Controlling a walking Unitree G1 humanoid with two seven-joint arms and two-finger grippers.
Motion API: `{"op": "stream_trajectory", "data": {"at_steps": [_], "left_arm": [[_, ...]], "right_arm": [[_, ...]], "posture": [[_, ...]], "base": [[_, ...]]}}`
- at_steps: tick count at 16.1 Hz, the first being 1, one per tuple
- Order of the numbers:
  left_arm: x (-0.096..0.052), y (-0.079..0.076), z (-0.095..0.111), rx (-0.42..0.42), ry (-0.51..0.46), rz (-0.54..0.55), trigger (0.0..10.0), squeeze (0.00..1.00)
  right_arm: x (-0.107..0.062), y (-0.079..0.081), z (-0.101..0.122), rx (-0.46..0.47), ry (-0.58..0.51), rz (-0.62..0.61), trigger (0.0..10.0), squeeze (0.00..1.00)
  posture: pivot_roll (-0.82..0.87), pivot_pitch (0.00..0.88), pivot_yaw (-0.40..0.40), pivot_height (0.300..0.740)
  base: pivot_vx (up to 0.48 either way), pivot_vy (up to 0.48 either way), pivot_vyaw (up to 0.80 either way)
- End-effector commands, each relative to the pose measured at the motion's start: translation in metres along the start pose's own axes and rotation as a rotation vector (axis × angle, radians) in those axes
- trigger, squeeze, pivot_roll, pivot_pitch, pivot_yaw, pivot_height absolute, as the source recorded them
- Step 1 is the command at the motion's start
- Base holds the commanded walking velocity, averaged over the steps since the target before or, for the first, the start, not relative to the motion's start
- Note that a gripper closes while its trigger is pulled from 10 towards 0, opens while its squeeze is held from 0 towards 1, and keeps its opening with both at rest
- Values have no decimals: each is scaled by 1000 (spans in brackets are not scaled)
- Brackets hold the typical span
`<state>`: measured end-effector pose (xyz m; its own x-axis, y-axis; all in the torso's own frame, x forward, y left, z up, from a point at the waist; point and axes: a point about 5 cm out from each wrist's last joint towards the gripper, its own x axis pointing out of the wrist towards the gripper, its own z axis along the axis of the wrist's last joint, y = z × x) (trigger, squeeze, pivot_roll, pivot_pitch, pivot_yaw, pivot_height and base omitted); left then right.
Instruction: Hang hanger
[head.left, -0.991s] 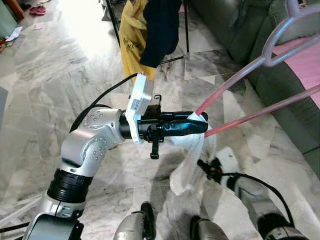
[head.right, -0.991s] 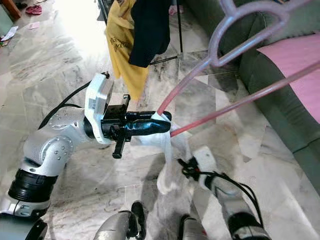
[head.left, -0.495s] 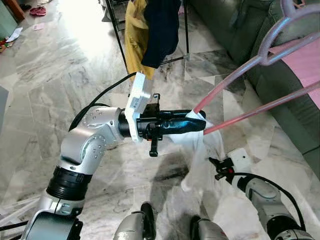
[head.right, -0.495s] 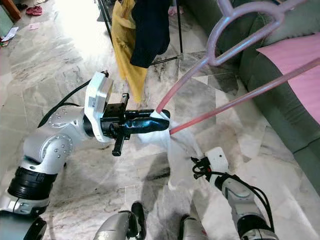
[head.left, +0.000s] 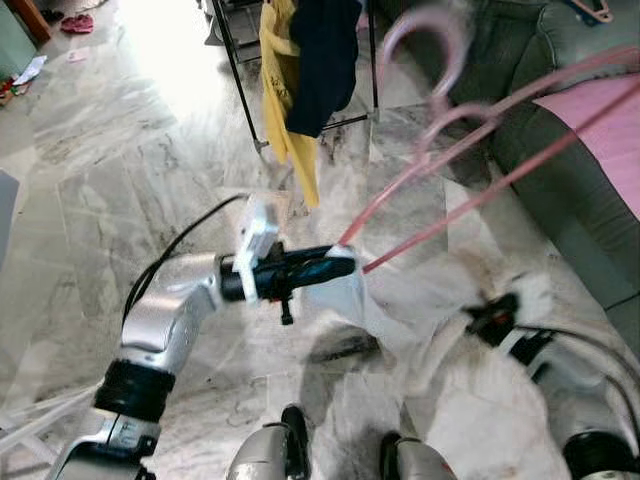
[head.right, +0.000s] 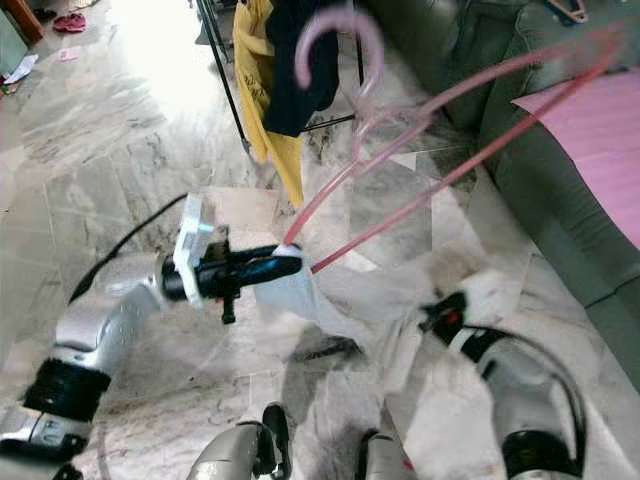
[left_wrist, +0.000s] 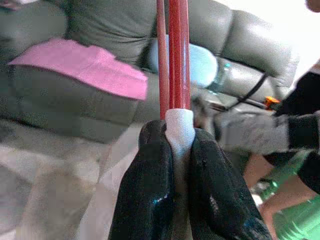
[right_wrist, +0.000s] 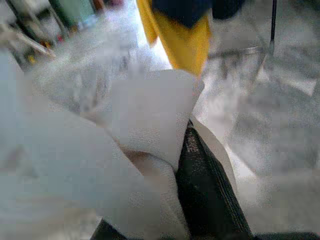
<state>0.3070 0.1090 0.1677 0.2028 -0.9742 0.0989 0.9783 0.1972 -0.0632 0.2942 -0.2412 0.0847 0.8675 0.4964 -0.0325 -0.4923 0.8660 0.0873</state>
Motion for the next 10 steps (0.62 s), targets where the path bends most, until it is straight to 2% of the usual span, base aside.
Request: {"op": "stream_trajectory", "data": {"at_steps": [1,3,4,6,7,8,9,10], "left_arm": [[-9,2,-7,4,-4,45,10000,0],[-14,4,-20,-30,1,86,10000,0],[-20,9,-24,-64,-22,149,10000,0],[-25,13,-26,-95,-53,190,10000,0],[-25,15,-22,-110,-97,205,10000,0],[-29,18,-15,-140,-156,225,10000,0],[-30,18,-13,-162,-174,215,10000,0],[-33,19,-12,-180,-182,204,10000,0]], "right_arm": [[-2,1,9,25,-44,18,0,0],[1,1,26,35,-107,19,0,0],[2,-1,33,63,-143,5,0,0],[0,-6,33,87,-127,-36,0,0],[-1,-9,26,81,-64,-75,0,0],[-2,-15,11,82,45,-159,0,0],[-3,-17,6,106,87,-185,0,0],[-3,-17,-3,101,156,-217,1333,0]], "posture": [[-58,225,68,740],[-68,225,63,740],[-76,225,58,740],[-79,224,50,740],[-81,223,47,740],[-81,224,43,740],[-82,223,38,740],[-83,222,35,740]], "base": [[0,0,0],[0,0,0],[0,0,0],[0,0,0],[0,0,0],[0,0,0],[0,0,0],[0,0,0]]}}
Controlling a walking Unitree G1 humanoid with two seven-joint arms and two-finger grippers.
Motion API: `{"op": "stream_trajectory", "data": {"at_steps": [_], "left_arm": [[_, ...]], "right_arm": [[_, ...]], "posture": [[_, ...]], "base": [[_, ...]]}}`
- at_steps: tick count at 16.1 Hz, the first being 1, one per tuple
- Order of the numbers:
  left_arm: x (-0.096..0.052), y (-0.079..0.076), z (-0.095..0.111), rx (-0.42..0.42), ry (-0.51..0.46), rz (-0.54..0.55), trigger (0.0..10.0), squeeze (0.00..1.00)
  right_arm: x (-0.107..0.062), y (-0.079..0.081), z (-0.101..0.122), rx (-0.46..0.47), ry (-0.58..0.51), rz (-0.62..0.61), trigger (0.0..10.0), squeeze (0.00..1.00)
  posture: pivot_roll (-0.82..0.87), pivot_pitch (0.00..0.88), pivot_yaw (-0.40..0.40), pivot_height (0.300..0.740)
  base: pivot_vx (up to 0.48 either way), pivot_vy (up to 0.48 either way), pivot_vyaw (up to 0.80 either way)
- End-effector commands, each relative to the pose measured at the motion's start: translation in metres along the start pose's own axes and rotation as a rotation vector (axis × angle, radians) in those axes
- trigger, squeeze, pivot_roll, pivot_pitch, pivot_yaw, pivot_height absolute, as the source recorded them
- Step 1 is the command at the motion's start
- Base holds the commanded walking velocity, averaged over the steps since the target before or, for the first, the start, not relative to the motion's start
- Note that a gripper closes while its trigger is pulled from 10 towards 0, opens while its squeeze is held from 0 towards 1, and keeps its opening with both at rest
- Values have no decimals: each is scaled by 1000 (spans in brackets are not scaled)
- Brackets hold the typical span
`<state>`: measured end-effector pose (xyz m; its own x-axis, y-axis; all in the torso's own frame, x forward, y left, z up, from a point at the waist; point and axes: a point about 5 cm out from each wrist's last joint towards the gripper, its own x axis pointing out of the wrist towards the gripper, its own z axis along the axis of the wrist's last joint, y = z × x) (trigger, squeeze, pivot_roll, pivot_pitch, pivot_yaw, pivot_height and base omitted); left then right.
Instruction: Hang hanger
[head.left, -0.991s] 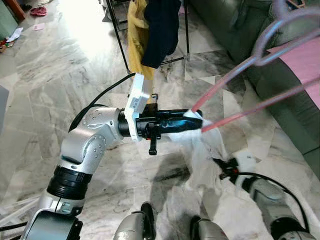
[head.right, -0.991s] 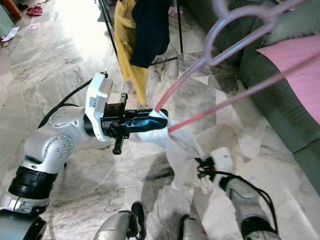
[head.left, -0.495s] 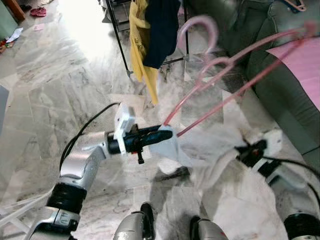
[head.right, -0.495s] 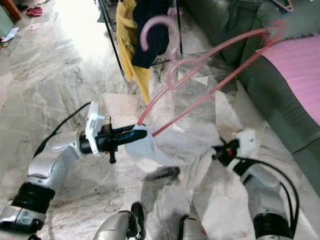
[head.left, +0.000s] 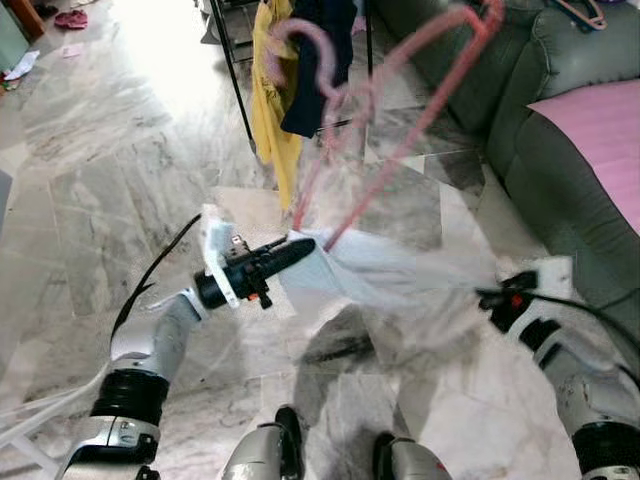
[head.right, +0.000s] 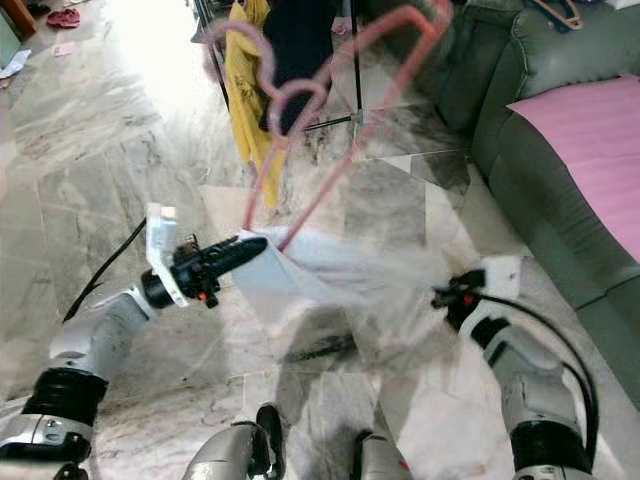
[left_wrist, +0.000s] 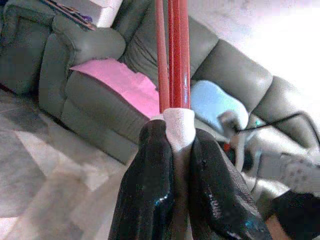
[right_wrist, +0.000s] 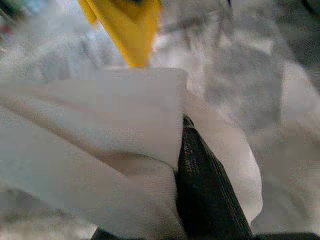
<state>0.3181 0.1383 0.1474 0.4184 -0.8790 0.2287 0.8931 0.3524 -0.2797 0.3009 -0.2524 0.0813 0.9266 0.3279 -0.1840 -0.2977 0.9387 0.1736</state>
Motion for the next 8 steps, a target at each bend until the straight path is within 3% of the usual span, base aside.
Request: {"op": "stream_trajectory", "data": {"at_steps": [1,2,3,5,8], "left_arm": [[-4,0,3,10,5,-17,10000,0],[-3,0,1,30,12,-9,10000,0],[-1,-1,0,44,17,-6,10000,0],[6,-6,-4,38,18,-30,10000,0],[12,-11,-4,52,21,-64,10000,0]], "right_arm": [[-1,-6,-4,1,47,-51,4627,0],[2,-3,-6,45,62,-60,8510,0],[6,3,-11,50,104,-38,10000,0],[10,15,-19,-11,160,29,10000,0],[8,19,-26,-37,205,73,10000,0]], "posture": [[-85,223,34,740],[-86,222,32,740],[-89,222,31,740],[-91,222,29,740],[-94,223,26,740]], "base": [[0,0,0],[0,0,0],[0,0,0],[0,0,0],[0,0,0]]}}
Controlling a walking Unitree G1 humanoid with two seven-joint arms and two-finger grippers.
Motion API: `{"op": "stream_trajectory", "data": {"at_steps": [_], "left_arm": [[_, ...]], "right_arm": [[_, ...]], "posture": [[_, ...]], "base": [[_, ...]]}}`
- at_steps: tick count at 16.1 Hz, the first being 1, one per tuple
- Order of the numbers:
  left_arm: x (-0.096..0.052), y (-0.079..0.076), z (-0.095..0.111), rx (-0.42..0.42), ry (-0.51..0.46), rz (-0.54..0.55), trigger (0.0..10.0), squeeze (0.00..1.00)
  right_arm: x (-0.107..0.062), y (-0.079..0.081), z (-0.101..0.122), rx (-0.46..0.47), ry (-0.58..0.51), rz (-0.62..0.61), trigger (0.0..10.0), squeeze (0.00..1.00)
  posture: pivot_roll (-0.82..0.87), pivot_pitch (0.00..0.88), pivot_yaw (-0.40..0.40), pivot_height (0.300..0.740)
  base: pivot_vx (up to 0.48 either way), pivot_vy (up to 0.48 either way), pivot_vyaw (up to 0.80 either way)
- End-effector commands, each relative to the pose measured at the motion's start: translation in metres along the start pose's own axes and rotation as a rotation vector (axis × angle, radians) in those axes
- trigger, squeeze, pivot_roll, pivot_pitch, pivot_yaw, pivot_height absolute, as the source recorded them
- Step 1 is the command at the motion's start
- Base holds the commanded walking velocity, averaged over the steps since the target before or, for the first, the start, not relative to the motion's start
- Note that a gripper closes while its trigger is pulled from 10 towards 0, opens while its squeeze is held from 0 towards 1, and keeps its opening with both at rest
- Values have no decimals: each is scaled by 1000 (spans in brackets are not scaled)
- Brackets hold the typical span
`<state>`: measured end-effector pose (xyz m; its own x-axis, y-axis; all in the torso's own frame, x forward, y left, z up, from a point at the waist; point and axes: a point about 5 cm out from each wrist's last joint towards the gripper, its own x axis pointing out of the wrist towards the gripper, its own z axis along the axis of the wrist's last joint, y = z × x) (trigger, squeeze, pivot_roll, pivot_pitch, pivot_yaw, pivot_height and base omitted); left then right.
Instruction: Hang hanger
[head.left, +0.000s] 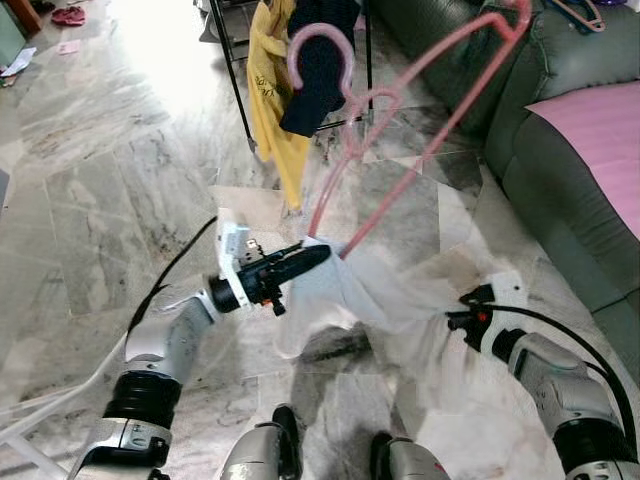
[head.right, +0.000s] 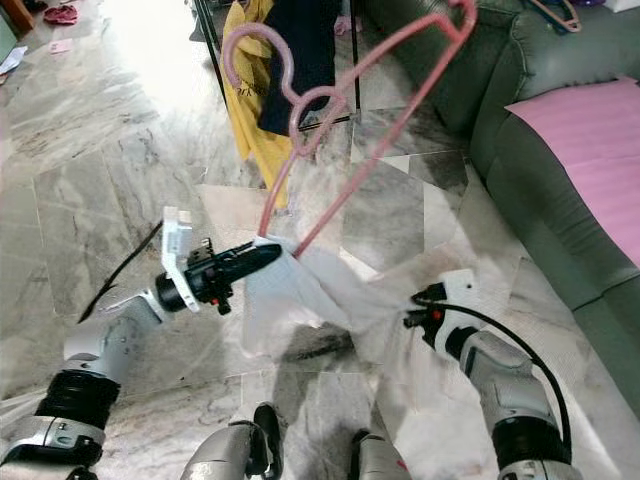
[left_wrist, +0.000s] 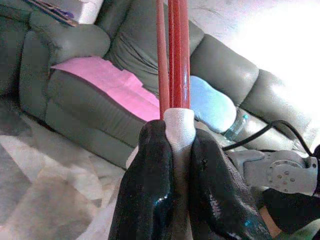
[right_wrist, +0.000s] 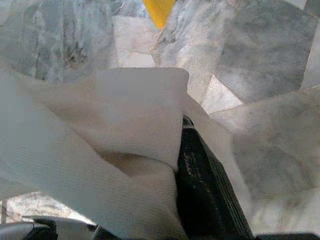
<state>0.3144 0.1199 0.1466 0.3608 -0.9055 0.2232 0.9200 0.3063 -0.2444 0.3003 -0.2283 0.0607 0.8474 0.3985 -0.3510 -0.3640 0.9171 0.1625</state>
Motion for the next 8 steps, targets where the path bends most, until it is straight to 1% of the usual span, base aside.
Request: {"op": "stream_trajectory", "data": {"at_steps": [1,2,4,5,6,7,8], "left_arm": [[0,-4,6,41,-2,-24,10000,0],[2,-6,8,49,0,-44,10000,0],[7,-9,11,65,4,-78,10000,0],[9,-11,14,77,10,-100,10000,0],[10,-12,16,89,11,-106,10000,0],[11,-12,20,97,5,-108,10000,0],[11,-11,23,106,8,-110,10000,0]], "right_arm": [[-4,-1,-7,-9,31,11,10000,580],[-5,-1,-7,-16,32,18,10000,1000],[-5,-2,-8,-14,30,14,10000,1000],[-6,-2,-10,-14,31,23,6235,1000],[-6,-1,-11,-15,32,31,0,518],[-7,2,-13,-27,35,57,0,0],[-8,3,-14,-24,33,62,0,0]], "posture": [[-94,223,23,740],[-94,223,23,740],[-94,224,22,740],[-93,224,23,740],[-92,224,25,740],[-90,224,27,740],[-90,222,30,740]], "base": [[0,0,0],[0,0,0],[0,0,0],[0,0,0],[0,0,0],[0,0,0],[0,0,0]]}}
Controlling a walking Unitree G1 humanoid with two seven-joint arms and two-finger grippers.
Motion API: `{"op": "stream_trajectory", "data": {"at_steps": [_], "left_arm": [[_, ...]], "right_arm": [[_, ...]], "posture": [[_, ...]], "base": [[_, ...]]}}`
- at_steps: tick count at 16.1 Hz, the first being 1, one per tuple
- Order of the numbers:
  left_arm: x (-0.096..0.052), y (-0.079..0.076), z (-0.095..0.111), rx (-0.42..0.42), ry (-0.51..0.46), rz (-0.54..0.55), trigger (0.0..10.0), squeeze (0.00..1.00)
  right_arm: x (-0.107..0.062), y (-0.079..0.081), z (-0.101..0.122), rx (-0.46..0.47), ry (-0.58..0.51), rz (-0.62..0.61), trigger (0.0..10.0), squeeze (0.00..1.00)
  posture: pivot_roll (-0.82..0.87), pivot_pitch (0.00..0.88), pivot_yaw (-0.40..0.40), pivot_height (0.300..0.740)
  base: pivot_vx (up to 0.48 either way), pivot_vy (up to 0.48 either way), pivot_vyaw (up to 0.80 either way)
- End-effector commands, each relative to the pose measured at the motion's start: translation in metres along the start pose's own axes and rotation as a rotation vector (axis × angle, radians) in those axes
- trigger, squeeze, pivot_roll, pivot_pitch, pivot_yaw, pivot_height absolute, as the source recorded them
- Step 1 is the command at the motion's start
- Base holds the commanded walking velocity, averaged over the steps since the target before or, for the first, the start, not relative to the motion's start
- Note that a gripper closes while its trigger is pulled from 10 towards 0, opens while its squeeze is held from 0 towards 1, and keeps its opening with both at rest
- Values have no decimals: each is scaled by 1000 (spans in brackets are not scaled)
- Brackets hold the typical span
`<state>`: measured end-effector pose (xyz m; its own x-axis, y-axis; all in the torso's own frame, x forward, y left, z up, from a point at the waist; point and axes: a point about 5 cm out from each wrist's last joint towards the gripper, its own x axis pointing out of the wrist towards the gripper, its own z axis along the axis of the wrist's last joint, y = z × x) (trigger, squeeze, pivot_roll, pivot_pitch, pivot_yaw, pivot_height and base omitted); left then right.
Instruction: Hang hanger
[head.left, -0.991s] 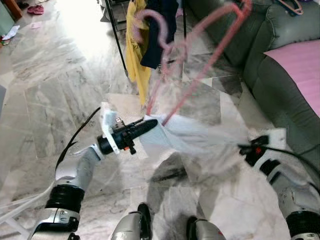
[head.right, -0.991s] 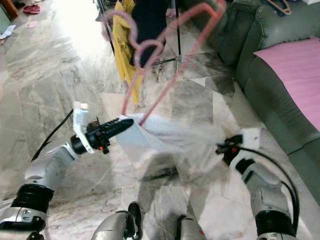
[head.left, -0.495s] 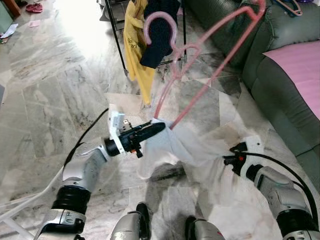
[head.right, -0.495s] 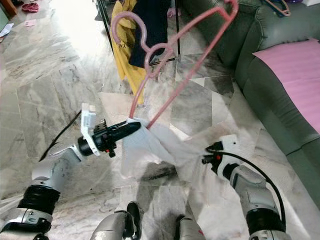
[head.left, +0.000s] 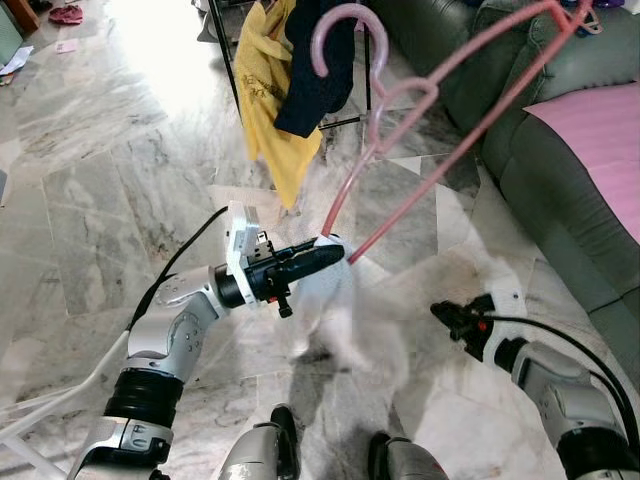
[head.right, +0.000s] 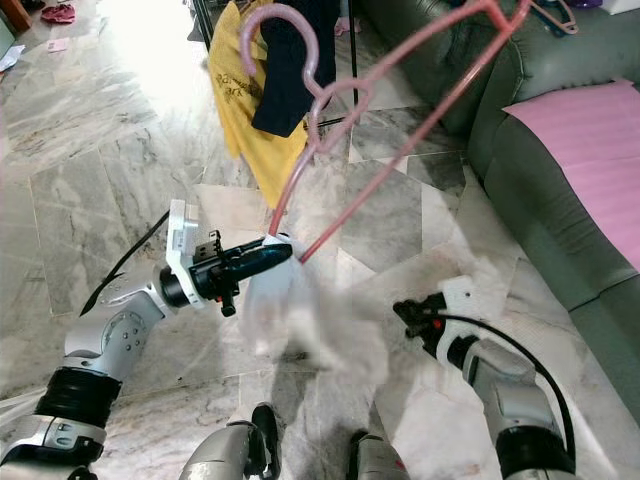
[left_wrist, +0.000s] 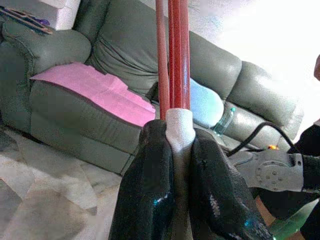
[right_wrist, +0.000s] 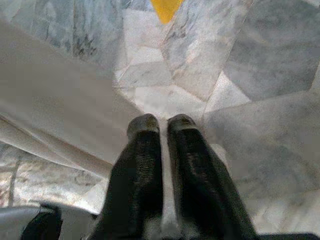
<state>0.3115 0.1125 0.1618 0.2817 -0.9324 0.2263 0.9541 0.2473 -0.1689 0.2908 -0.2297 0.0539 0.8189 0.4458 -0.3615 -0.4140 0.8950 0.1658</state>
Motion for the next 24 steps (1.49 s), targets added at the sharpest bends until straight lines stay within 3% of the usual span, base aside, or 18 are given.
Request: {"op": "stream_trajectory", "data": {"at_steps": [1,4,5,6,12,13,20,23,24], "left_arm": [[2,-1,12,48,-4,-26,10000,0],[2,-3,14,65,22,-54,10000,0],[5,-6,15,74,29,-82,10000,0],[7,-12,19,76,41,-129,10000,0],[10,-27,43,68,110,-318,10000,0],[8,-29,42,62,137,-348,10000,0],[20,-48,51,34,187,-525,10000,0],[25,-51,52,44,188,-546,10000,0],[27,-52,51,44,195,-558,10000,0]], "right_arm": [[-2,1,-5,-5,14,7,0,0],[-3,-1,-9,1,6,5,0,0],[-3,1,-8,-9,-6,13,1922,0],[-1,2,-5,-27,-25,9,10000,0],[7,10,3,-105,-66,64,10000,0],[6,11,7,-109,-81,103,10000,1000],[2,-1,12,-177,-29,155,10000,1000],[6,6,13,-159,-24,231,10000,1000],[10,16,12,-151,-16,323,10000,1000]], "posture": [[-89,222,30,740],[-86,222,34,740],[-85,221,34,740],[-79,219,36,740],[-49,218,62,740],[-48,219,68,740],[-31,237,99,740],[-25,239,101,740],[-21,243,103,740]], "base": [[0,0,0],[0,0,0],[0,0,0],[0,0,0],[0,0,0],[0,0,0],[0,0,0],[0,0,0],[0,0,0]]}}
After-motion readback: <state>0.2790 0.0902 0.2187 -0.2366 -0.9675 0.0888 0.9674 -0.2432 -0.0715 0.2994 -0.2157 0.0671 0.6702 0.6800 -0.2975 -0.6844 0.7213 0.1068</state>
